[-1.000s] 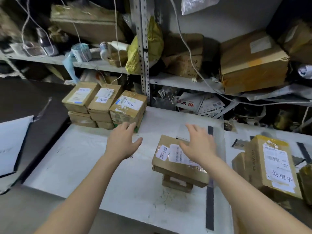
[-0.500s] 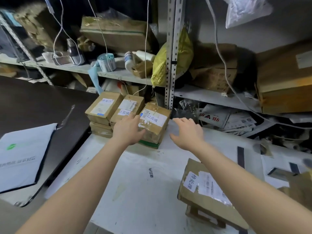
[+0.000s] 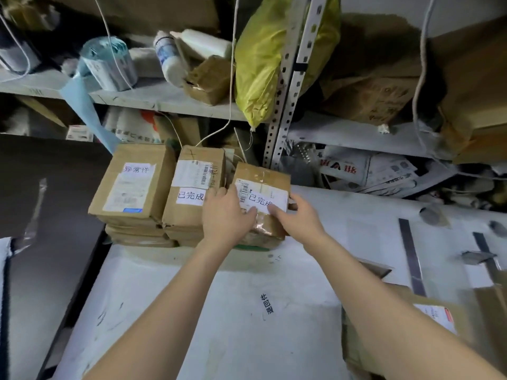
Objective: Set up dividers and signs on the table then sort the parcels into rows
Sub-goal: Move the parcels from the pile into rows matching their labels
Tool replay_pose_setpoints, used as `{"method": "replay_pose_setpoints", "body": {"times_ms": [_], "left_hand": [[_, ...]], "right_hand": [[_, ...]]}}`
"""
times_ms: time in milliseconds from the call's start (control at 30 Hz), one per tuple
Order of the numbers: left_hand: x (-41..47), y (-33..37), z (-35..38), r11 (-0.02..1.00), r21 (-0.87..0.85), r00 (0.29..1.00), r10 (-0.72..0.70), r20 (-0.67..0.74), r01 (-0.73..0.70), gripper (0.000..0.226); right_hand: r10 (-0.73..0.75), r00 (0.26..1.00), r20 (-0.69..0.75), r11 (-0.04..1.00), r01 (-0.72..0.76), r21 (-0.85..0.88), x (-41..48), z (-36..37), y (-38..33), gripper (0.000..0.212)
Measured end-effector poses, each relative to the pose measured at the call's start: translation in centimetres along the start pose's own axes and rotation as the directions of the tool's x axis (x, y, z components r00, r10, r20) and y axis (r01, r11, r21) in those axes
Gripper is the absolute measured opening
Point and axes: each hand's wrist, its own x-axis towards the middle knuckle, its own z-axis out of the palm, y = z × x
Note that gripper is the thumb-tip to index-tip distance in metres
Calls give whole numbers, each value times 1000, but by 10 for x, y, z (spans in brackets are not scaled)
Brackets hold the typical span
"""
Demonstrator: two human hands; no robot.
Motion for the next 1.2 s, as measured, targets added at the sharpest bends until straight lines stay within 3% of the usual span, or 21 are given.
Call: {"method": "replay_pose_setpoints", "body": {"times_ms": [300,500,667,800,1067,1200], "left_hand": [[-17,15,-19,962,-266,997,37,-68,-54,54],[-56,61,-58,909,-360,972,152,-181,-209,61],[-109,124,-71,866,-403,951,227,-210,-296,60],[-176,184,-60,850,-395,932,270,-242,-348,50],[-311,321,-35,774,-396,866,393,-310,-494,44],[-356,378,-15,730,-428,845,438,-305,-533,46]], "right_hand": [[20,998,-67,977,-5,211,-28,-11,-7,36],[-17,991,-130,950,56,306,-72,-59,-15,46],[-73,972,-223,950,135,281,-122,-122,7,50],[-110,952,-286,962,175,211,-174,-187,39,66],[-140,915,-377,912,268,310,-298,-330,128,31],[-123,882,-455,911,282,301,-341,-388,165,39]]}}
